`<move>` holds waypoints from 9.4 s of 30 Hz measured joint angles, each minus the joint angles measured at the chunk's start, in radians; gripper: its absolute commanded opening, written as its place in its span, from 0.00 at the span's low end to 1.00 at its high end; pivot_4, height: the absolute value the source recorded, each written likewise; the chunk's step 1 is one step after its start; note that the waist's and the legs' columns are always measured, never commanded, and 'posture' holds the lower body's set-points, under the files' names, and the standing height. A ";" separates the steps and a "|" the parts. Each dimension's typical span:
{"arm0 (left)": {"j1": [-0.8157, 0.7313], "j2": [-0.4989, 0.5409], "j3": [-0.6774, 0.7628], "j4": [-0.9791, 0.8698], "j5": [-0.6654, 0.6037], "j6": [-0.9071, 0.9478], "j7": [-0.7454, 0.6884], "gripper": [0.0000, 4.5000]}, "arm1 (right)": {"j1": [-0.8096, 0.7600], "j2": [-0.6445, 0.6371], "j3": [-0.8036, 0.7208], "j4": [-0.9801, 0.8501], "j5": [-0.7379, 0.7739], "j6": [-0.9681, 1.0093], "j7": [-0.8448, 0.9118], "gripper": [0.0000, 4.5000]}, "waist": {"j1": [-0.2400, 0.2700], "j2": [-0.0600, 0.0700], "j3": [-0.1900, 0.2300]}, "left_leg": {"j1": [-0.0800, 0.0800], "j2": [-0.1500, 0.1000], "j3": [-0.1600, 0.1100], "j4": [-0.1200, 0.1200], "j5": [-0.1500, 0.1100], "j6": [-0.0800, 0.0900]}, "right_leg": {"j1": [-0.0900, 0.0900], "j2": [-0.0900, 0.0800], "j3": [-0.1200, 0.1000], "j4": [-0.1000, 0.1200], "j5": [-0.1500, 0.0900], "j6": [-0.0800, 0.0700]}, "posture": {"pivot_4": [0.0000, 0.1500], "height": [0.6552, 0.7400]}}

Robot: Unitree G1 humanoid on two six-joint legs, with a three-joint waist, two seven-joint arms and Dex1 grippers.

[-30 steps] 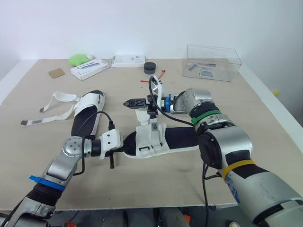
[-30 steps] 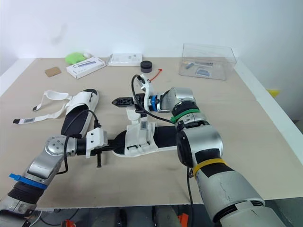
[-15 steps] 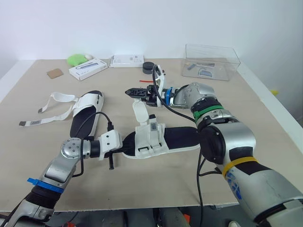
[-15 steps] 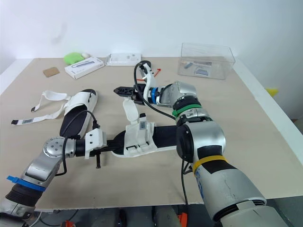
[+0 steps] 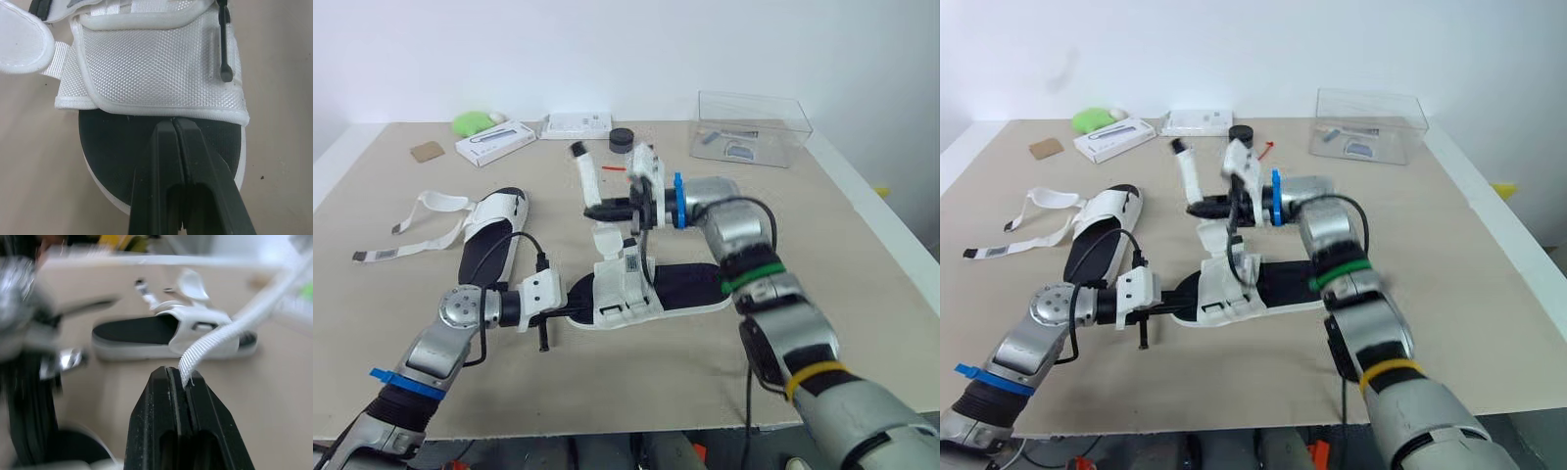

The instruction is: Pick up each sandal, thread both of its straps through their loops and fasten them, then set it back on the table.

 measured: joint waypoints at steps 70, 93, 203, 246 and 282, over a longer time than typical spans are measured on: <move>-0.019 0.003 -0.006 0.005 -0.001 0.012 -0.047 0.00 | 0.569 -0.435 0.092 -0.993 0.801 1.368 -0.546 0.29 | 0.022 -0.003 -0.003 | 0.002 0.001 -0.007 0.000 -0.003 0.005 | 0.002 0.002 -0.003 0.002 -0.012 0.000 | 1.00 1.00; -0.029 -0.007 -0.016 0.020 0.000 0.011 -0.043 0.00 | 0.152 -0.113 -0.305 -0.611 1.053 1.803 -0.848 0.01 | 0.021 -0.001 -0.004 | 0.000 0.000 -0.011 0.001 -0.002 0.006 | 0.002 0.000 -0.007 0.004 -0.008 -0.006 | 1.00 1.00; -0.007 -0.012 -0.028 0.003 0.001 0.010 -0.004 0.00 | 0.094 -0.238 -0.061 -0.723 0.963 1.713 -0.803 0.69 | 0.022 0.002 -0.008 | -0.002 -0.002 -0.011 0.002 -0.007 0.013 | 0.003 -0.003 -0.008 0.000 -0.012 -0.001 | 1.00 1.00; 0.001 -0.009 -0.023 -0.006 0.000 0.010 -0.013 0.00 | 0.318 -0.213 -0.047 -0.936 0.688 1.598 -0.739 0.03 | 0.022 0.002 -0.009 | -0.001 -0.003 -0.012 0.001 -0.008 0.013 | 0.003 -0.004 -0.009 0.001 -0.013 -0.003 | 1.00 1.00; -0.002 -0.007 -0.024 0.006 0.000 0.004 -0.009 0.00 | 0.266 -0.117 -0.130 -0.848 0.746 1.744 -0.742 0.00 | 0.022 0.003 -0.009 | 0.000 -0.002 -0.012 0.002 -0.007 0.012 | 0.004 -0.003 -0.009 0.002 -0.013 -0.004 | 1.00 1.00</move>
